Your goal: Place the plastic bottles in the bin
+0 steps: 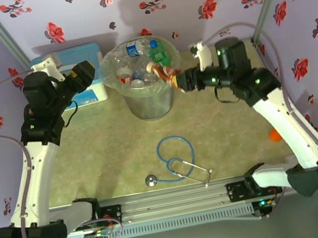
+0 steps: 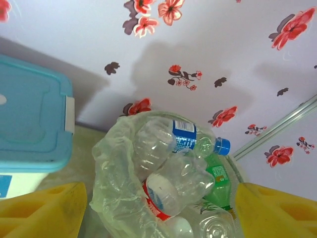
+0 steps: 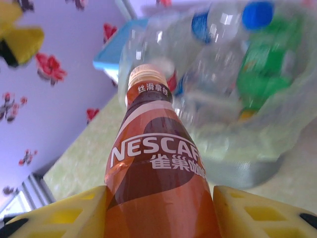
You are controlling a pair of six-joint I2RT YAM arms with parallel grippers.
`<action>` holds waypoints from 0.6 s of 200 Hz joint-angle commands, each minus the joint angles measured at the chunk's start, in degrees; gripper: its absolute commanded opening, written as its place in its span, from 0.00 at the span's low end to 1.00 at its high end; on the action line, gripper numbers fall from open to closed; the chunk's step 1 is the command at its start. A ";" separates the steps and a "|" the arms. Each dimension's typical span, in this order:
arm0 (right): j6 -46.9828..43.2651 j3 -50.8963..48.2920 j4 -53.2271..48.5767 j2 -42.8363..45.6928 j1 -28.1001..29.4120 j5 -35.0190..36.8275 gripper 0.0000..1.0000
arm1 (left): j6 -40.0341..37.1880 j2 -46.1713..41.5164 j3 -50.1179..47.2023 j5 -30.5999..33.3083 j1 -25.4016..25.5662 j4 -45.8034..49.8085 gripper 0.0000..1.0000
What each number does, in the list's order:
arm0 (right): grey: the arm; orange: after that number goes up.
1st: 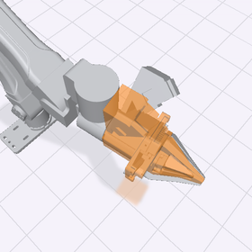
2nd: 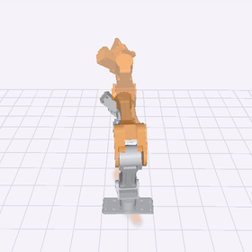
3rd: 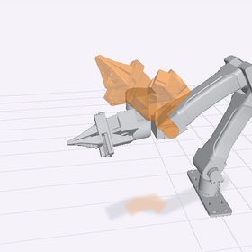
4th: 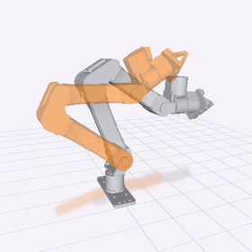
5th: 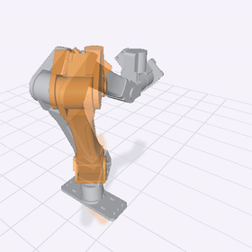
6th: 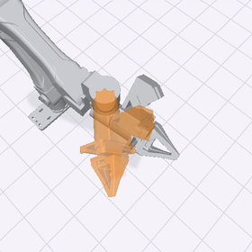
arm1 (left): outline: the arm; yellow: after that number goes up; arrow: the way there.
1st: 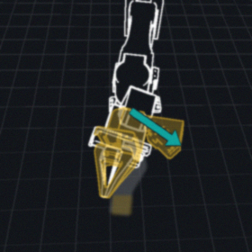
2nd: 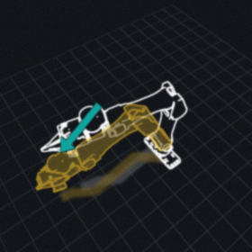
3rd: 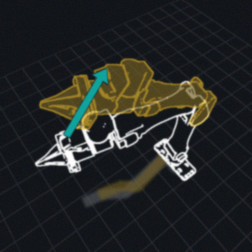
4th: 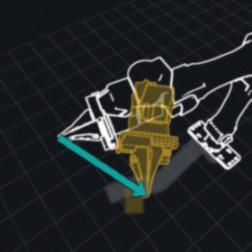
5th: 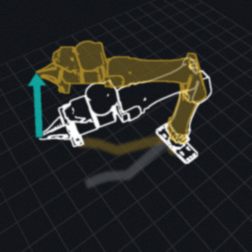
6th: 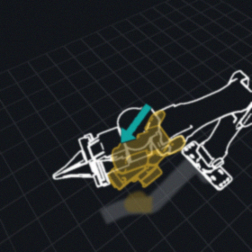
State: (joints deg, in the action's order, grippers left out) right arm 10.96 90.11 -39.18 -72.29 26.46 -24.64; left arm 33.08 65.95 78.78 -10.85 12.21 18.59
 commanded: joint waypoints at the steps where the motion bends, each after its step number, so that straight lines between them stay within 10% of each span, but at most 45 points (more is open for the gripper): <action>1: -7.49 12.71 -14.77 -6.57 -0.27 1.77 0.47 | -4.26 3.51 0.32 1.18 0.74 5.14 0.78; 65: -27.95 48.56 -39.54 -30.64 -0.13 8.12 0.37 | -4.61 11.34 1.76 0.66 3.45 1.98 0.79; 120: -48.31 55.30 -41.40 -37.14 1.95 7.77 0.25 | -4.97 14.79 2.34 0.66 4.84 2.00 0.78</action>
State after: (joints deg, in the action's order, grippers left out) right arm -23.92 142.58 -77.38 -109.38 26.70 -17.67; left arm 29.56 79.92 79.13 -10.50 16.58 21.26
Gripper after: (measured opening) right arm 0.528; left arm 0.786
